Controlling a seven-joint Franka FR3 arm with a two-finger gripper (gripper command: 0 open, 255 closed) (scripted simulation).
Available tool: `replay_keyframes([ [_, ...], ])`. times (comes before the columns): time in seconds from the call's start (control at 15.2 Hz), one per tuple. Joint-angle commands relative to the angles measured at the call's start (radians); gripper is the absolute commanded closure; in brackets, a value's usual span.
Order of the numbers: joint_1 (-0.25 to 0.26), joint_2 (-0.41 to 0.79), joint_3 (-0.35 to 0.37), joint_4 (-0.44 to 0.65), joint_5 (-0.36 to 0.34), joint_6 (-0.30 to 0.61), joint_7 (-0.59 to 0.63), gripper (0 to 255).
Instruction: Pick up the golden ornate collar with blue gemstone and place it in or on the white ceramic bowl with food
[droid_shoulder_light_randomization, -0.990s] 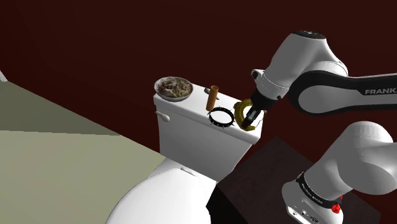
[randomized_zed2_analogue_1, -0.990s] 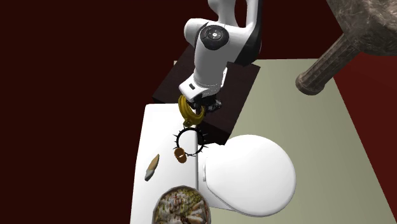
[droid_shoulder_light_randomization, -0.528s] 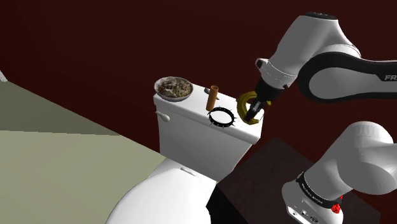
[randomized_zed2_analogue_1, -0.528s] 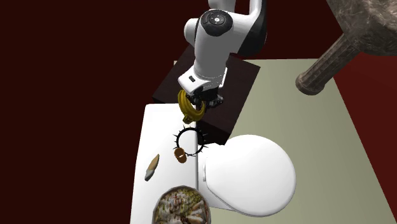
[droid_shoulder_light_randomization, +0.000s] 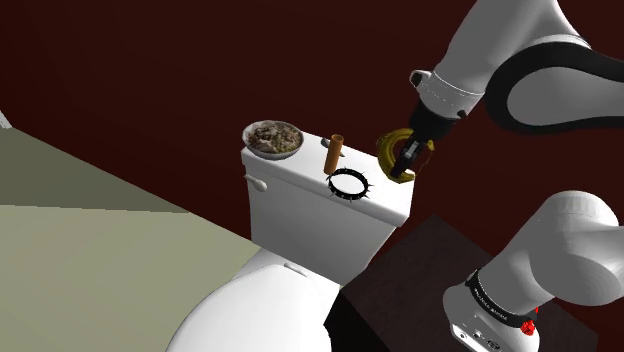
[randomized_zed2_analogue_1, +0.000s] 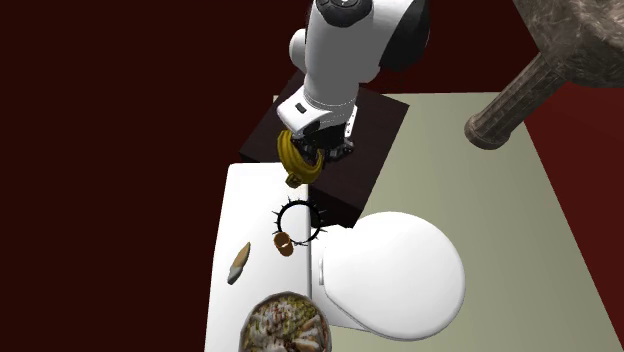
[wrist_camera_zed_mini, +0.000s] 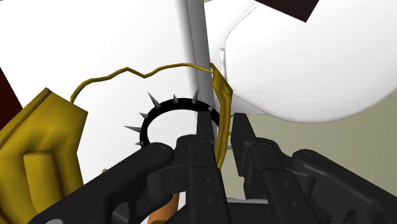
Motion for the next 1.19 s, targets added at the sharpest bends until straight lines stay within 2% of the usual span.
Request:
replay_keyframes([
  [0.0,-0.002,-0.004,-0.004,0.026,-0.004,-0.031,-0.001,255],
  [0.2,-0.004,-0.005,-0.009,0.059,-0.008,-0.065,-0.001,255],
  [0.66,-0.043,0.319,0.049,0.274,-0.024,0.047,0.041,255],
  [1.12,-0.078,0.615,0.104,0.537,-0.085,0.078,0.106,255],
])
